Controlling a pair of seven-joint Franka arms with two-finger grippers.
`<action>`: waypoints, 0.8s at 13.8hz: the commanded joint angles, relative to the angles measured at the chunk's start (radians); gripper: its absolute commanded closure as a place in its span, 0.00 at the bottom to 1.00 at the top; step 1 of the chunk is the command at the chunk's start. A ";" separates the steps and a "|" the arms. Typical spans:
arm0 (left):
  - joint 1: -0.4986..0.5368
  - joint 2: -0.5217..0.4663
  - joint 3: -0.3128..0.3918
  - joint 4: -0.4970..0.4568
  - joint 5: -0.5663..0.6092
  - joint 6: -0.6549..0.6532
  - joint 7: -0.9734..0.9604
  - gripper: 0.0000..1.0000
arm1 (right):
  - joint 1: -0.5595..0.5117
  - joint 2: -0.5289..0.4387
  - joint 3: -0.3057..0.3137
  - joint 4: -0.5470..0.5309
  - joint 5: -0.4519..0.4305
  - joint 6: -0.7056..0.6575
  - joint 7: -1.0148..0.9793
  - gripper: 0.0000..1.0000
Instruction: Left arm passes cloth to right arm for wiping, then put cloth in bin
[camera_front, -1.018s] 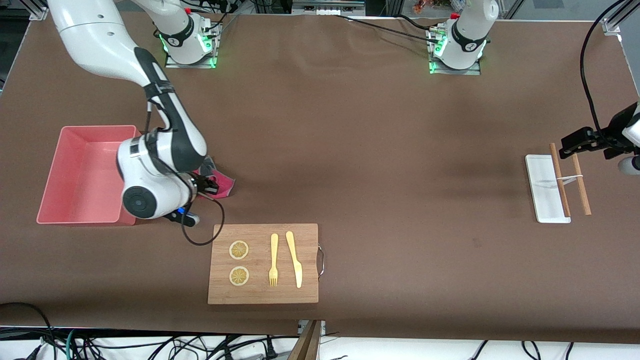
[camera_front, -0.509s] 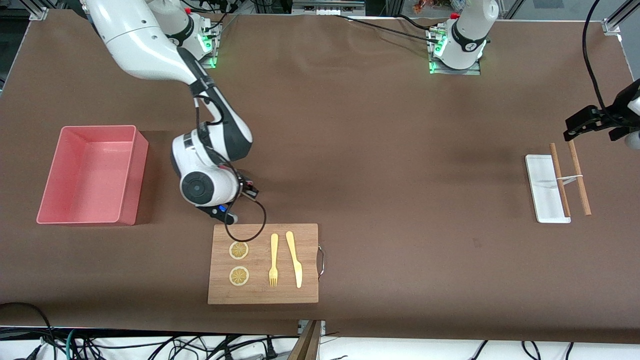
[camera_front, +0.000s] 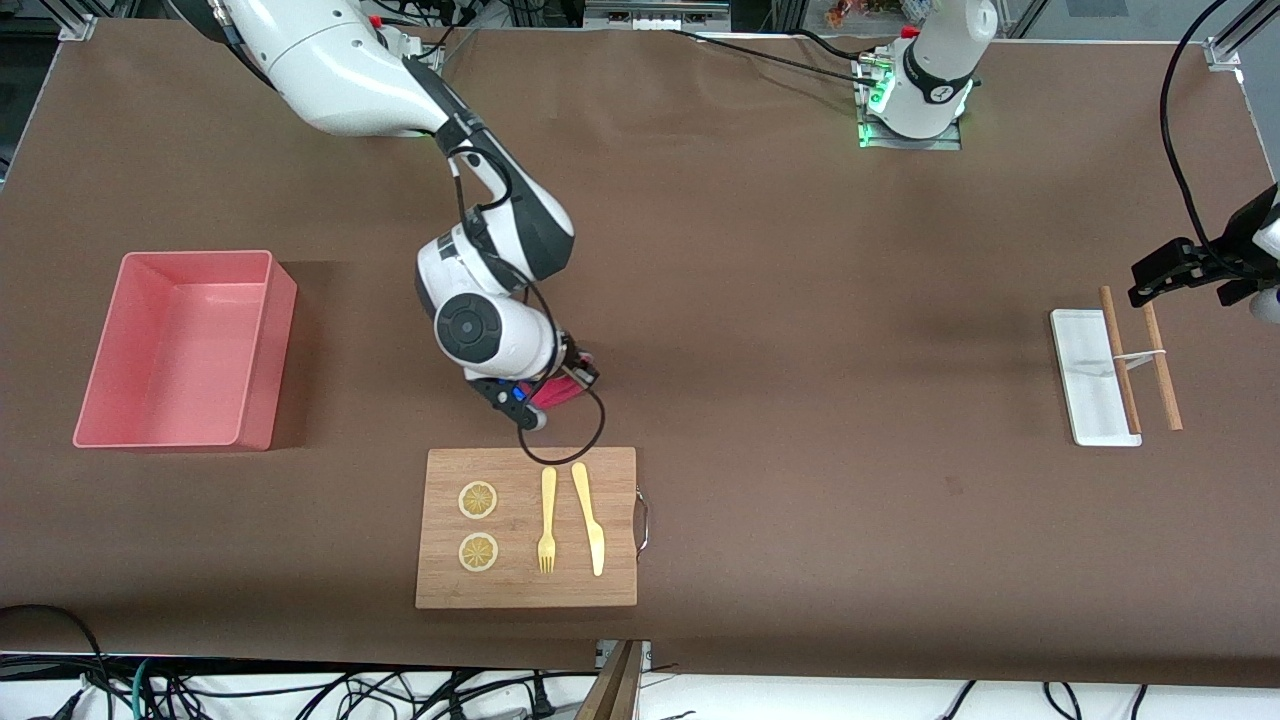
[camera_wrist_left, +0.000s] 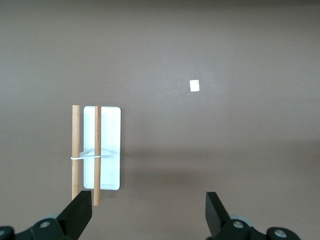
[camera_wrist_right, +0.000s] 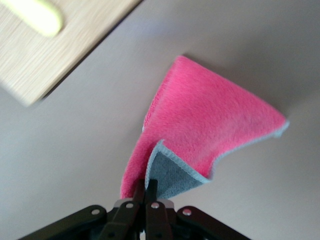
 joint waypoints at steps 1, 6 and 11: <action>-0.014 0.023 0.036 -0.011 -0.004 0.069 0.007 0.00 | -0.006 0.012 0.034 0.036 0.071 0.021 0.035 1.00; -0.037 0.016 -0.025 0.004 0.046 -0.009 0.007 0.00 | -0.152 0.007 0.030 0.036 0.055 -0.239 -0.206 1.00; -0.039 0.012 -0.215 -0.005 0.053 -0.068 -0.181 0.00 | -0.266 0.007 -0.030 0.032 -0.011 -0.425 -0.473 1.00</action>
